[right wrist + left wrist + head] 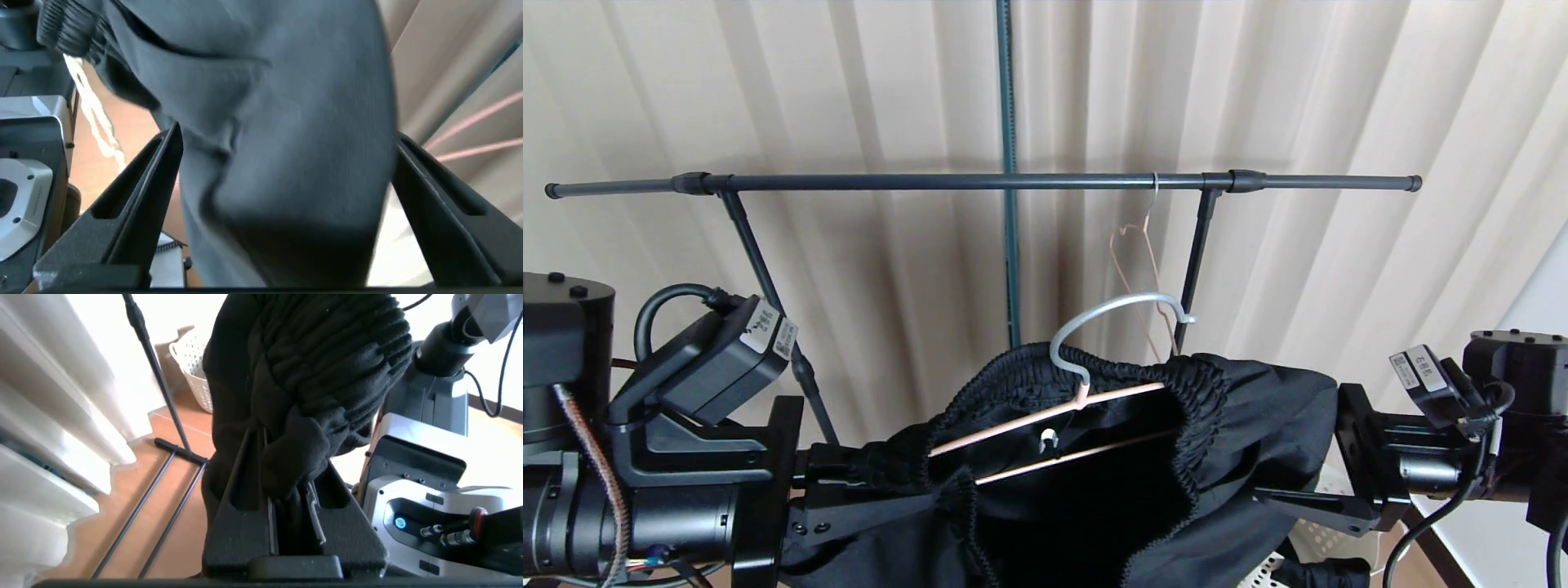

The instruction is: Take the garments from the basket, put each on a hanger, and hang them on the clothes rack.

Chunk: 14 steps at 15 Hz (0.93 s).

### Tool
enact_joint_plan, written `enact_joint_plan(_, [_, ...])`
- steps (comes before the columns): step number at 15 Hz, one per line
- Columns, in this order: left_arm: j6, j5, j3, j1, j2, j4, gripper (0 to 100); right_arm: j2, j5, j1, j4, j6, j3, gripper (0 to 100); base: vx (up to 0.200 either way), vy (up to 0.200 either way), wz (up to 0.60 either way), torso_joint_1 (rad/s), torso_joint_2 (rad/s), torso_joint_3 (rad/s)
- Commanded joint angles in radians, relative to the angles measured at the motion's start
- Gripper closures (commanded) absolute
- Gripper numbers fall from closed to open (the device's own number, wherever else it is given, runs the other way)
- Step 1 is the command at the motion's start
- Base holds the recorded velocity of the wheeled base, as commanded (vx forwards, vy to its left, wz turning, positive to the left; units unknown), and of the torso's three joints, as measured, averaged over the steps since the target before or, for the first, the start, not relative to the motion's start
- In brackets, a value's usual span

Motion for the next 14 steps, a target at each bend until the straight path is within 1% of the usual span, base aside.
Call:
enact_joint_plan(1, [-0.005, 0.000, 0.001, -0.002, -0.011, 0.000, 100, 0.029, 0.000, 0.000, 0.000, 0.000, -0.002, 0, 0.000, 0.000, 0.00, 0.000, 0.00, 0.000])
enact_joint_plan(2, [-0.009, 0.000, 0.001, -0.005, -0.019, 0.000, 100, 0.032, 0.000, 0.000, 0.000, 0.000, -0.003, 0, 0.000, 0.000, 0.00, 0.000, 0.00, 0.000])
enact_joint_plan(3, [-0.009, 0.000, 0.001, -0.006, -0.025, 0.000, 100, 0.035, 0.000, 0.000, -0.002, 0.000, -0.005, 100, 0.000, 0.000, 0.00, 0.000, 0.00, 0.000])
enact_joint_plan(6, [-0.009, 0.001, 0.007, -0.006, -0.039, 0.001, 100, 0.035, 0.000, -0.002, 0.000, 0.000, -0.020, 100, 0.000, 0.000, 0.00, 0.000, 0.00, 0.000])
enact_joint_plan(11, [-0.010, 0.003, 0.024, 0.001, -0.063, 0.001, 100, 0.052, 0.000, -0.077, 0.000, 0.000, -0.046, 100, 0.000, 0.000, 0.00, 0.000, 0.00, 0.000])
enact_joint_plan(14, [-0.010, 0.003, 0.029, 0.005, -0.071, 0.001, 100, 0.070, 0.000, -0.088, -0.002, 0.000, -0.052, 100, 0.000, 0.000, 0.00, 0.000, 0.00, 0.000])
